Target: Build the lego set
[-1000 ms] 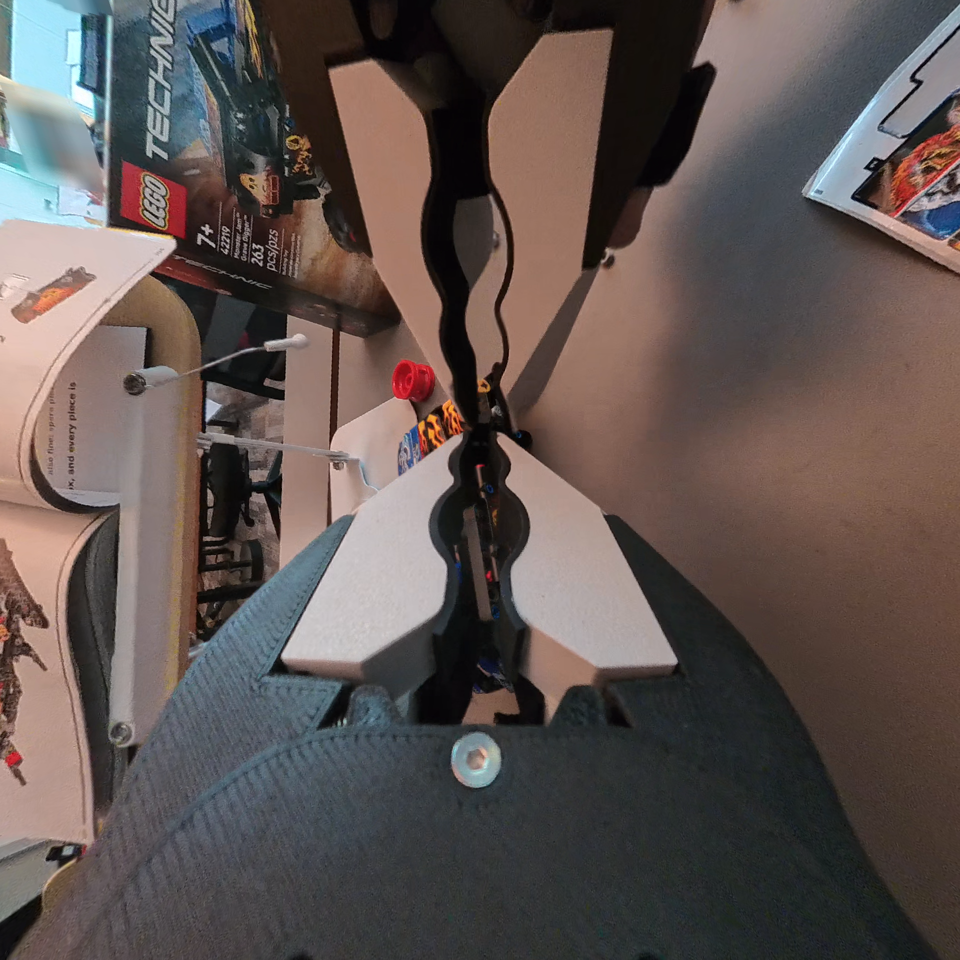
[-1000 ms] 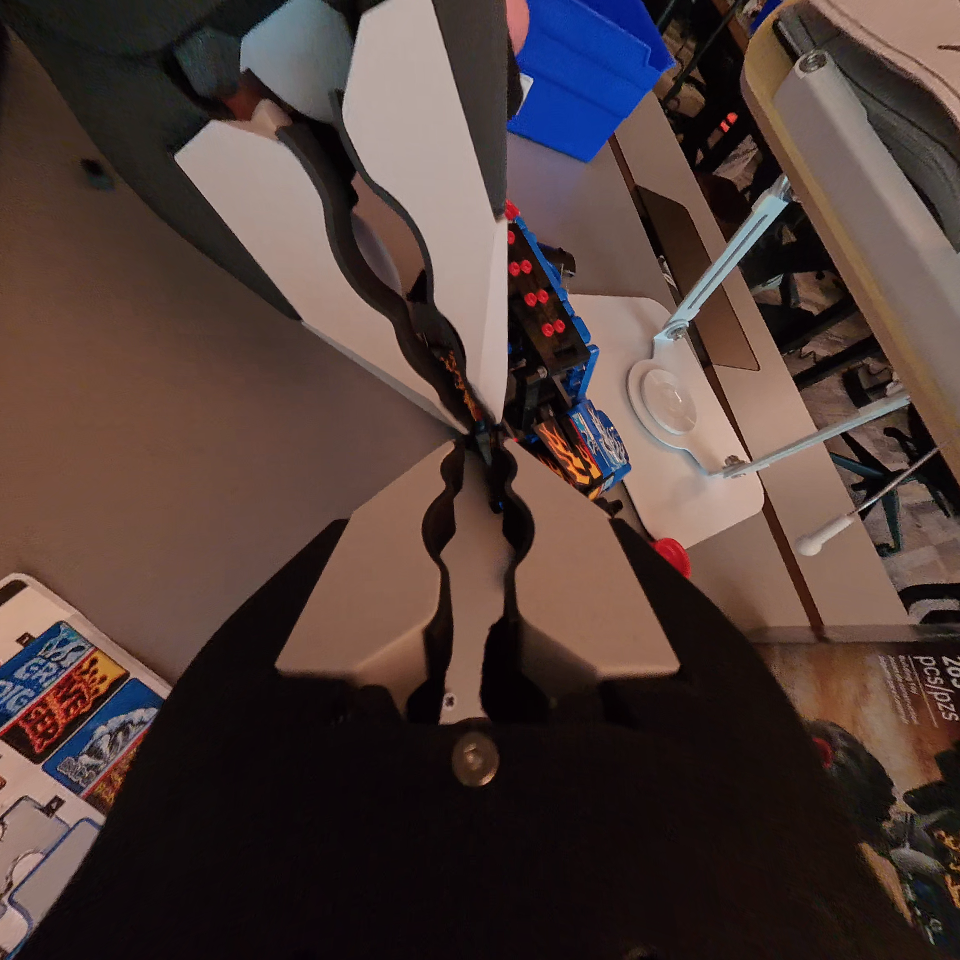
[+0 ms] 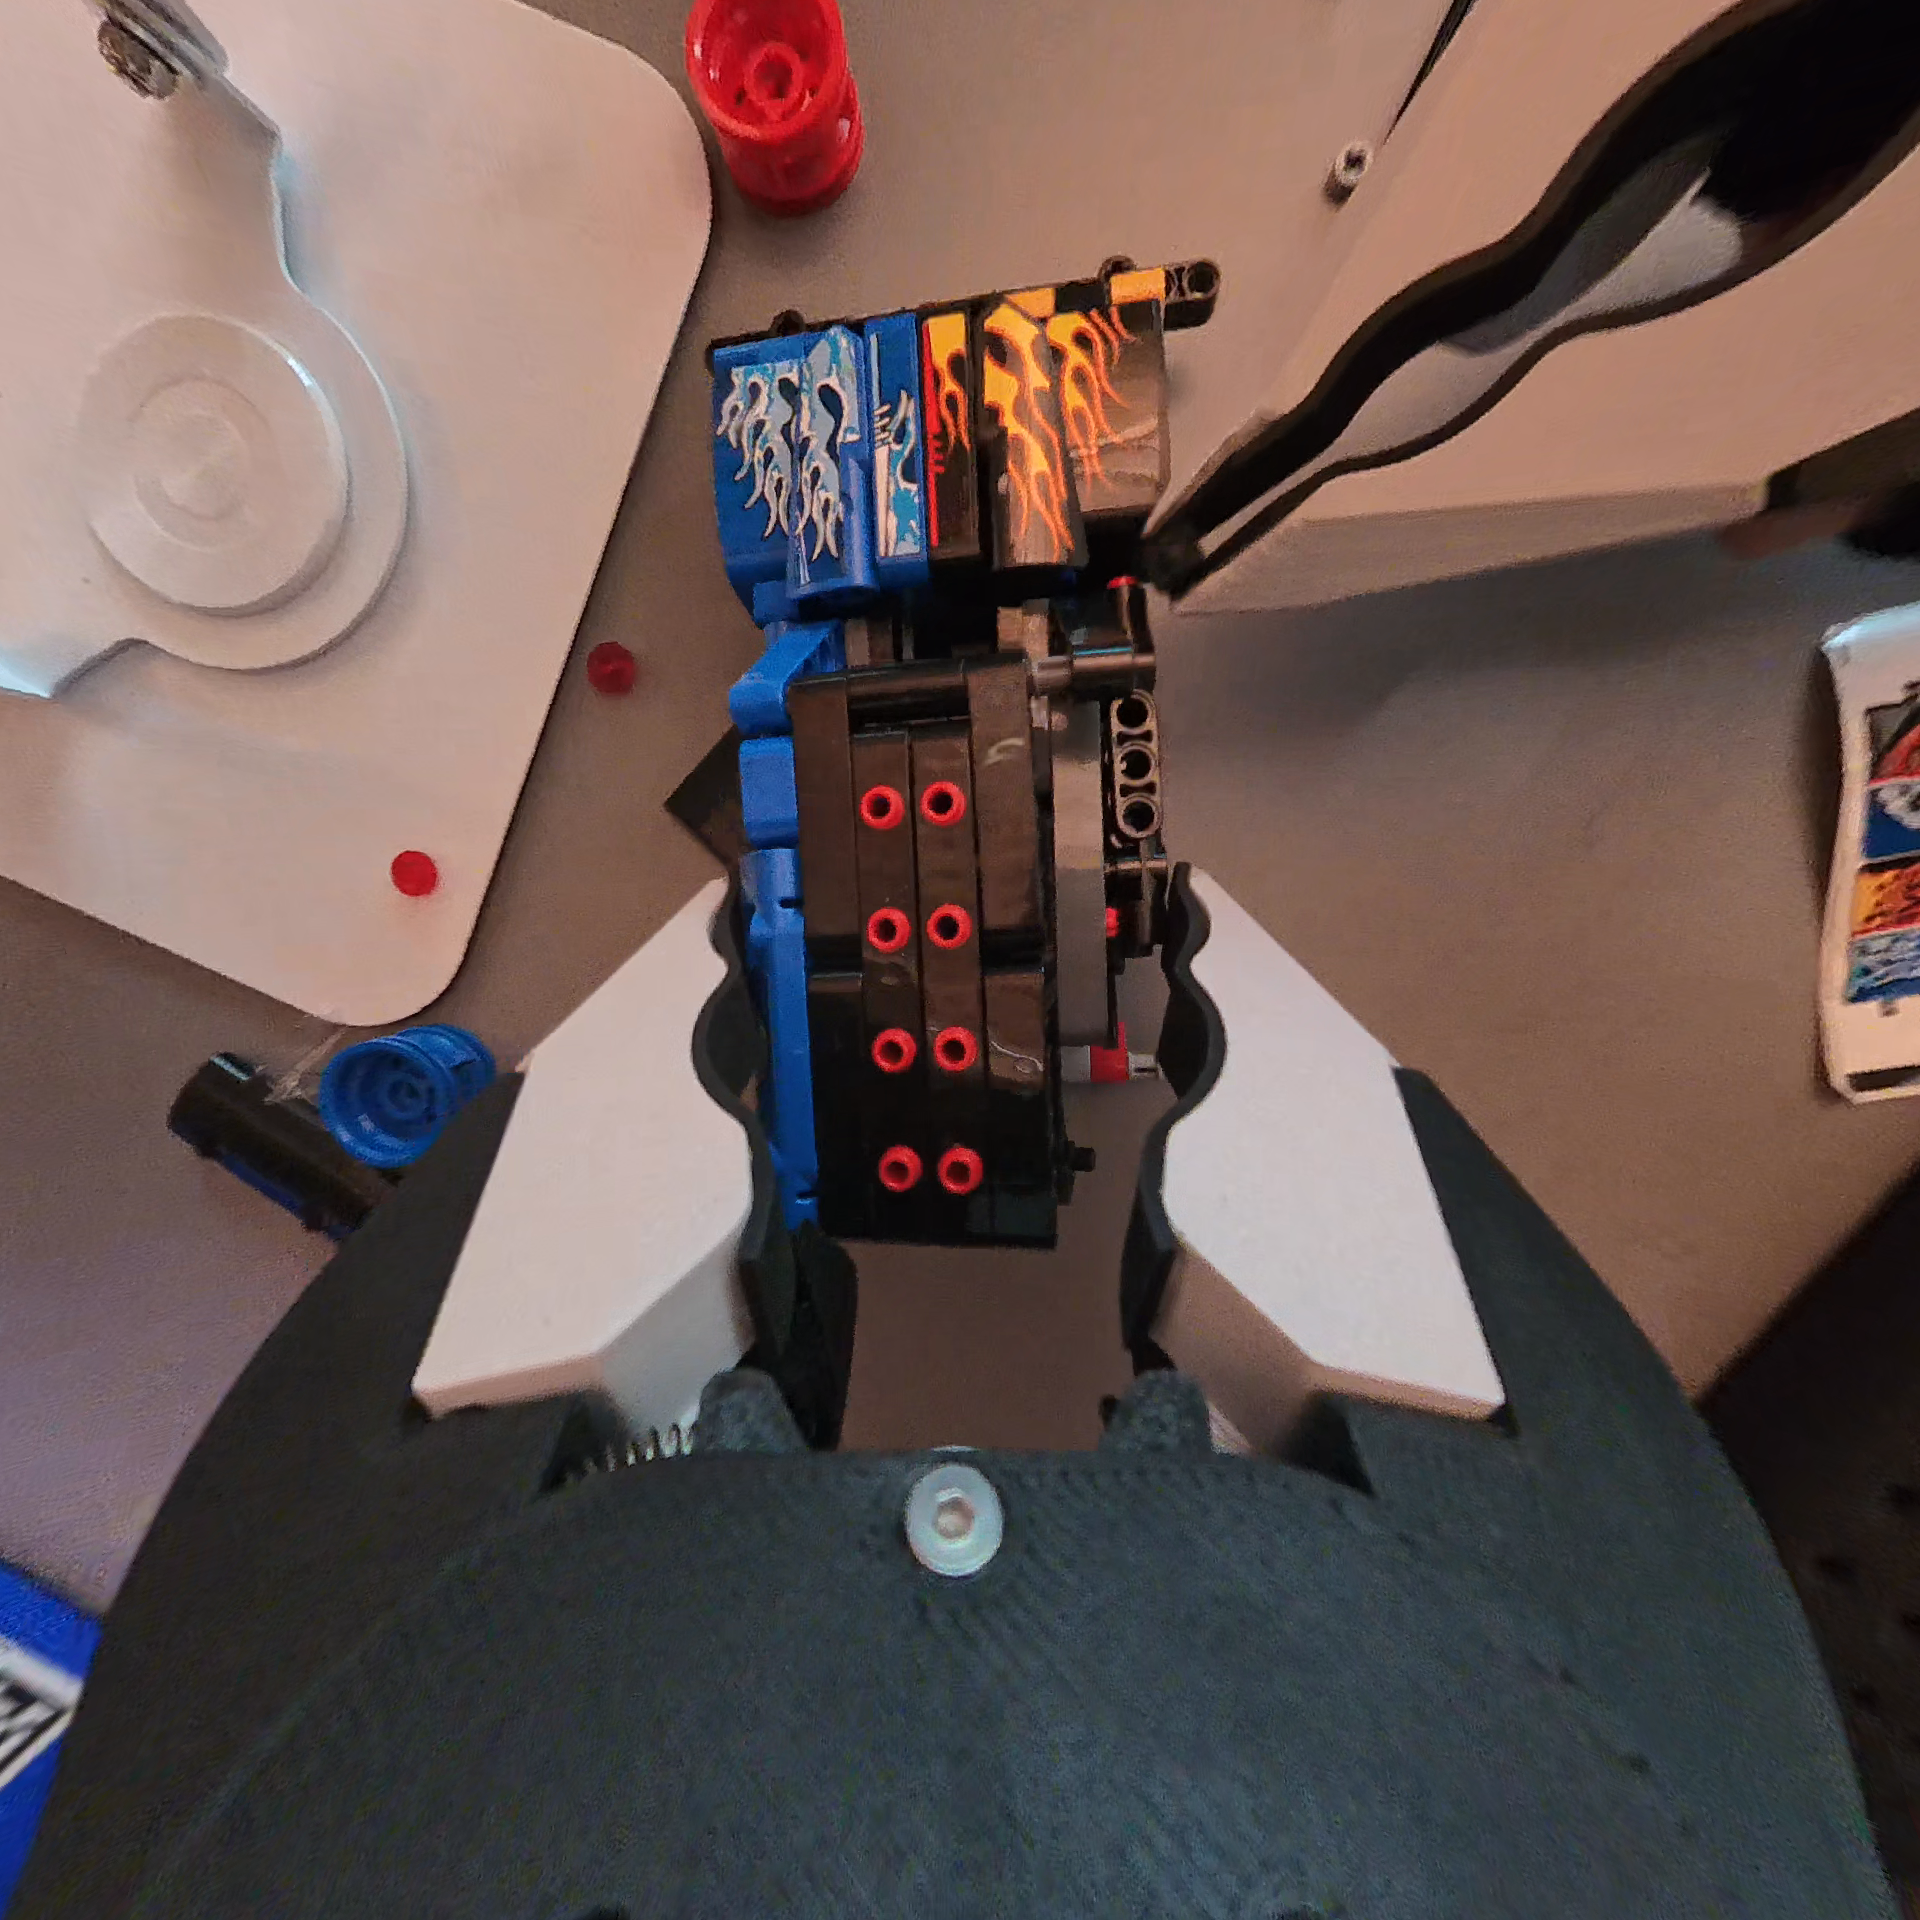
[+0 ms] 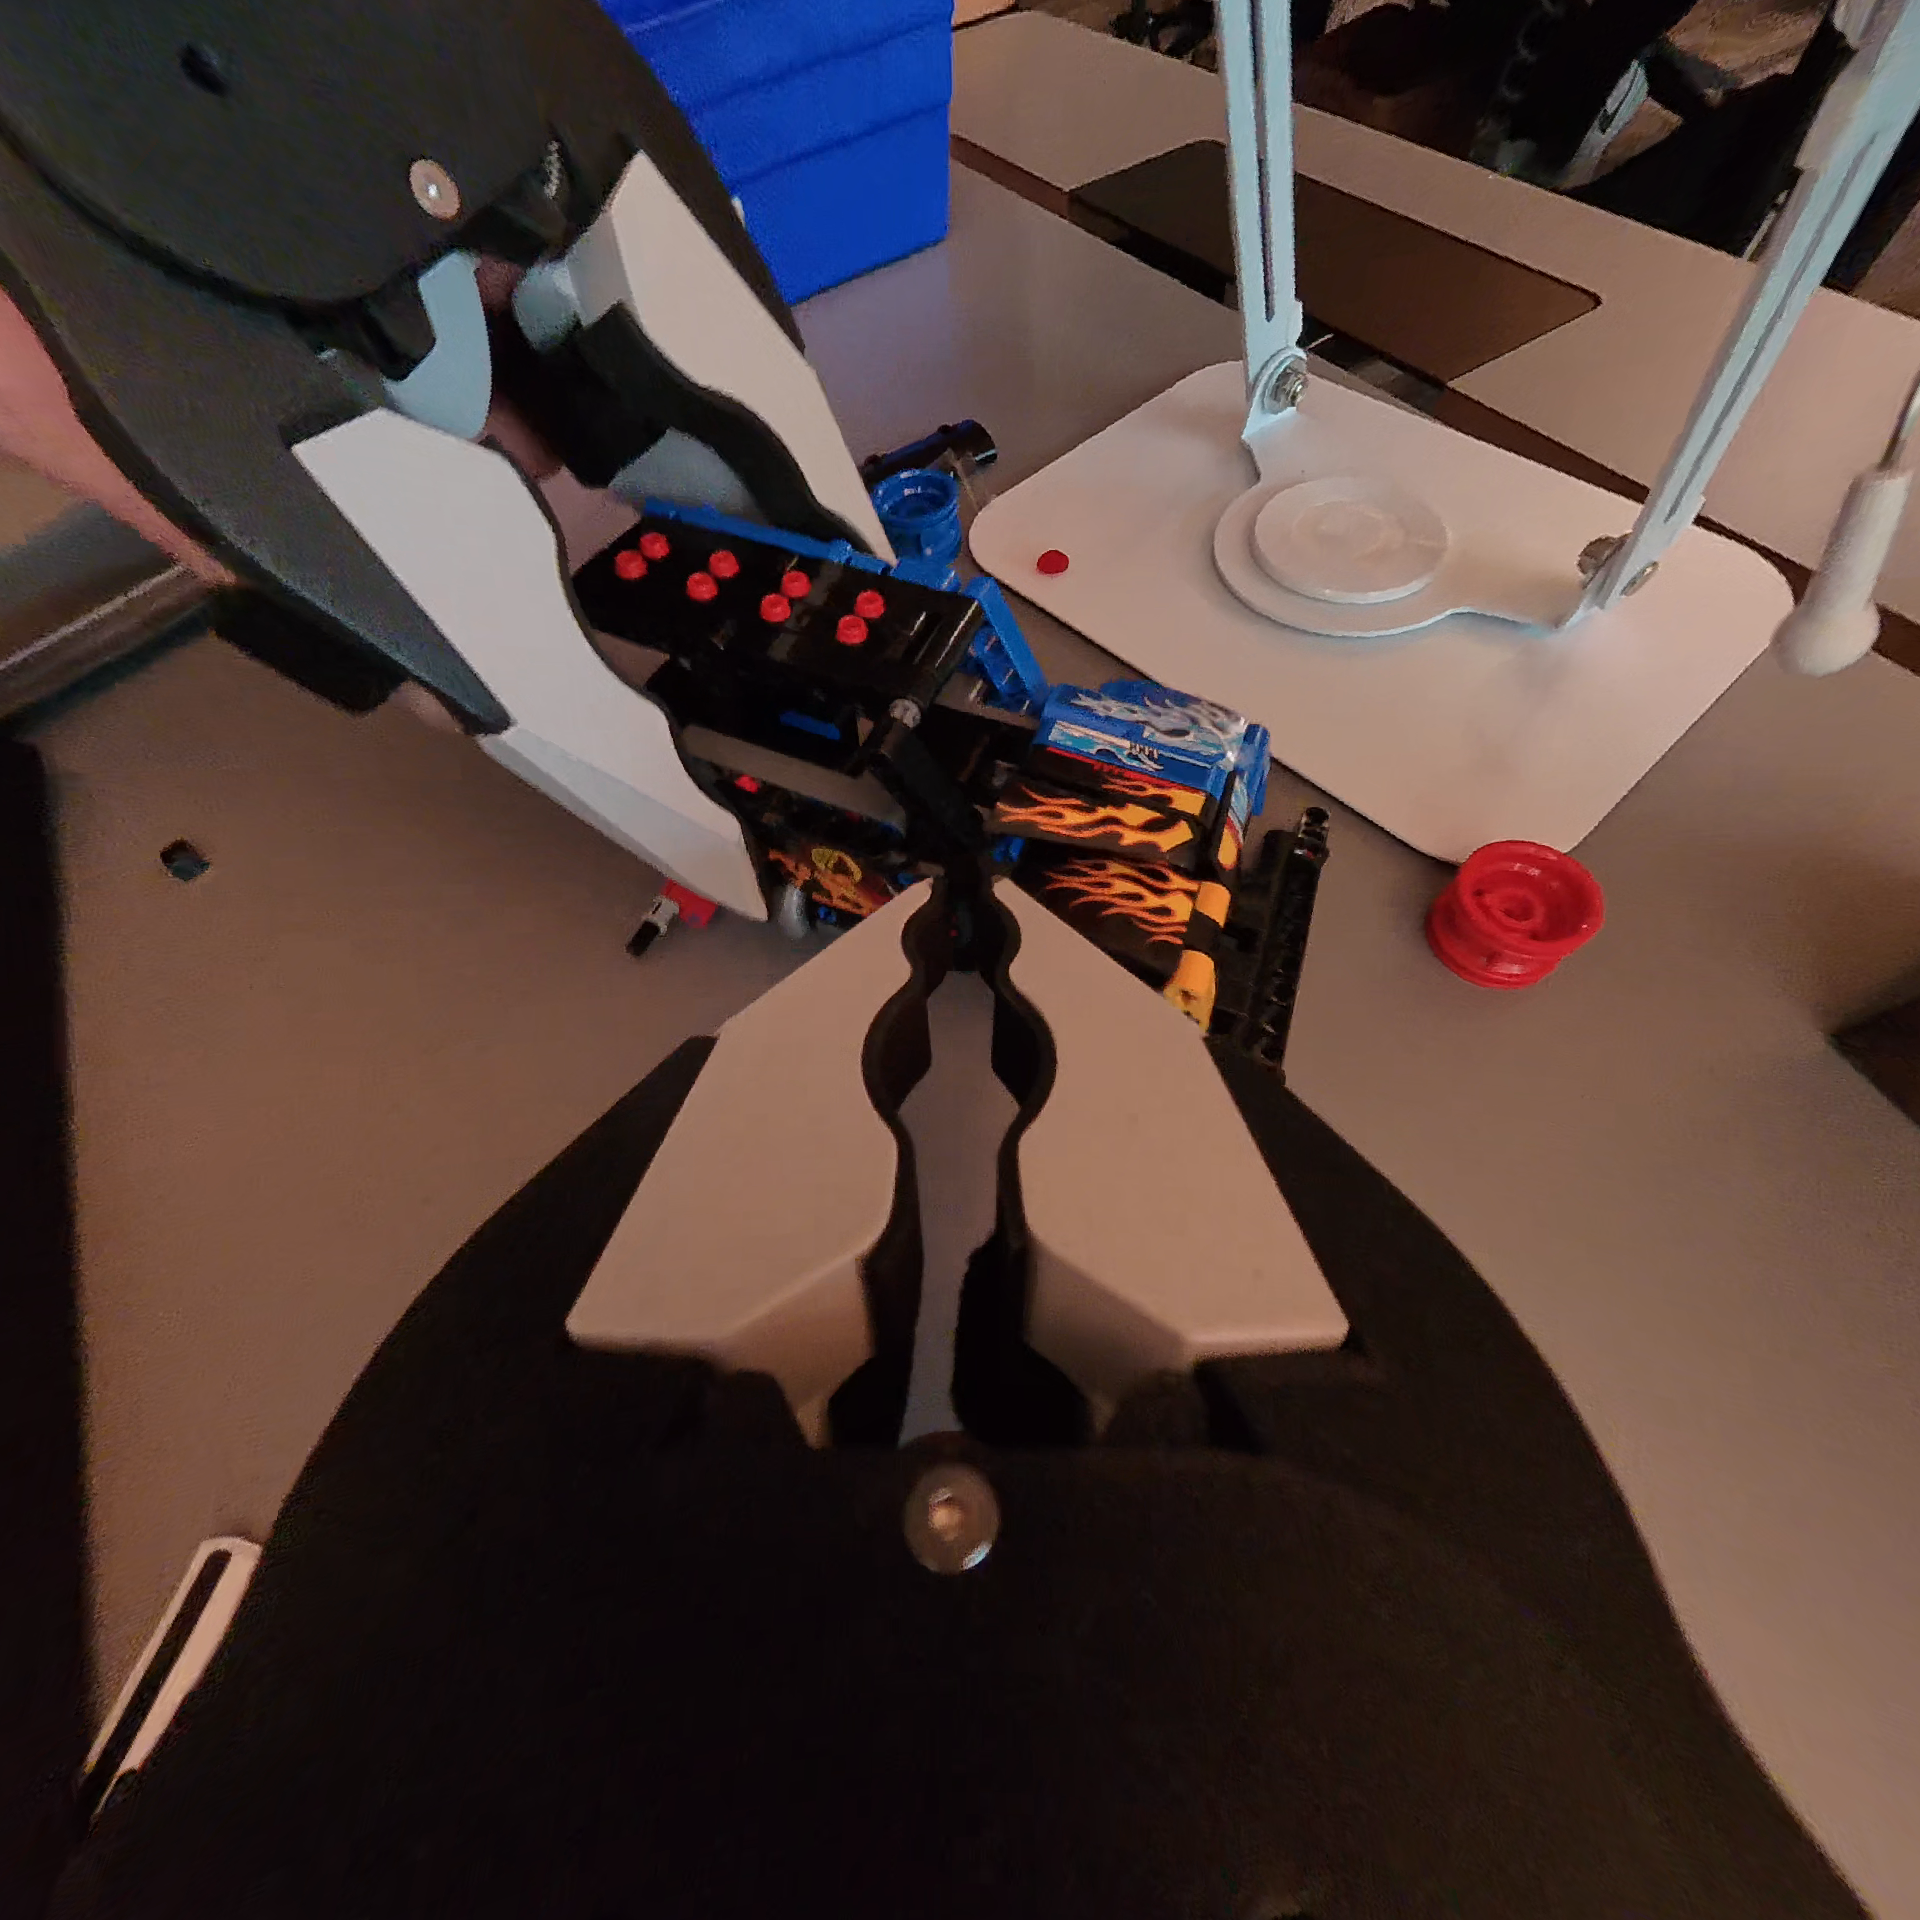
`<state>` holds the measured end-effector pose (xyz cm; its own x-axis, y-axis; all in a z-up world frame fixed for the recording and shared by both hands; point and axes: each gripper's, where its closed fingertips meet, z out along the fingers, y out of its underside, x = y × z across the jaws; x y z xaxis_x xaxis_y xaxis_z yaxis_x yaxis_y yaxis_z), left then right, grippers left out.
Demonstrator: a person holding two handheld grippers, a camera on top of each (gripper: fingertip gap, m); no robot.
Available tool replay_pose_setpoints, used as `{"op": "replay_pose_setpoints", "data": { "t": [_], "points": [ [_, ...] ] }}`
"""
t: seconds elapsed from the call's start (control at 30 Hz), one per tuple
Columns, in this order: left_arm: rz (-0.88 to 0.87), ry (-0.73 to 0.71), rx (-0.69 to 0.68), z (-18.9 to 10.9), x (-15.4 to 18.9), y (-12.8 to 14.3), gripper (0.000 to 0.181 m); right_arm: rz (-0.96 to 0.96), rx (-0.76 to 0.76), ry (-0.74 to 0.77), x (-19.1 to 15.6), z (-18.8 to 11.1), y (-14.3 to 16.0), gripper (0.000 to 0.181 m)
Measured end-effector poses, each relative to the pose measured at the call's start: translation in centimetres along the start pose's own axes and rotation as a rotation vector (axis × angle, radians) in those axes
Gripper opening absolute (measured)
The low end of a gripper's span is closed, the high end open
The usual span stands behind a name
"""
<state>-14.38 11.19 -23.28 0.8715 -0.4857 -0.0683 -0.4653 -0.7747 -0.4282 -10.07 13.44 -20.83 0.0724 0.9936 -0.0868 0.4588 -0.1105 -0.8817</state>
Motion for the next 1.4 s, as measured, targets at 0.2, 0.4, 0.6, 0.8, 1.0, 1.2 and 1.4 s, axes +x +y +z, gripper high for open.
{"op": "replay_pose_setpoints", "data": {
  "t": [0.2,0.4,0.6,0.8,1.0,1.2,1.4],
  "points": [
    [-0.077,0.025,0.059,0.0,0.8,-0.6,0.078,0.069,0.044,0.038,1.0,-0.3,-0.5,0.002],
    [-0.099,0.001,0.087,0.1,1.0,-0.8,0.078,-0.024,0.006,0.143,1.3,-0.2,-0.4,0.002],
    [-0.093,0.002,0.089,0.1,1.0,-0.8,0.078,-0.018,-0.004,0.102,0.9,-0.3,-0.4,0.002],
    [-0.090,0.006,0.099,0.1,1.1,-0.9,0.078,0.014,-0.005,0.040,0.7,-0.4,-0.3,0.005],
    [-0.096,0.015,0.107,0.1,1.0,-0.9,0.078,-0.029,-0.006,0.024,0.5,-0.5,-0.3,0.006],
    [-0.103,0.014,0.114,0.1,1.0,-1.0,0.078,-0.008,-0.014,0.012,0.8,-0.7,0.0,0.004],
    [-0.104,0.012,0.120,0.1,1.1,-1.1,0.078,0.017,-0.005,0.013,1.1,-0.7,0.0,0.000]
  ]
}}
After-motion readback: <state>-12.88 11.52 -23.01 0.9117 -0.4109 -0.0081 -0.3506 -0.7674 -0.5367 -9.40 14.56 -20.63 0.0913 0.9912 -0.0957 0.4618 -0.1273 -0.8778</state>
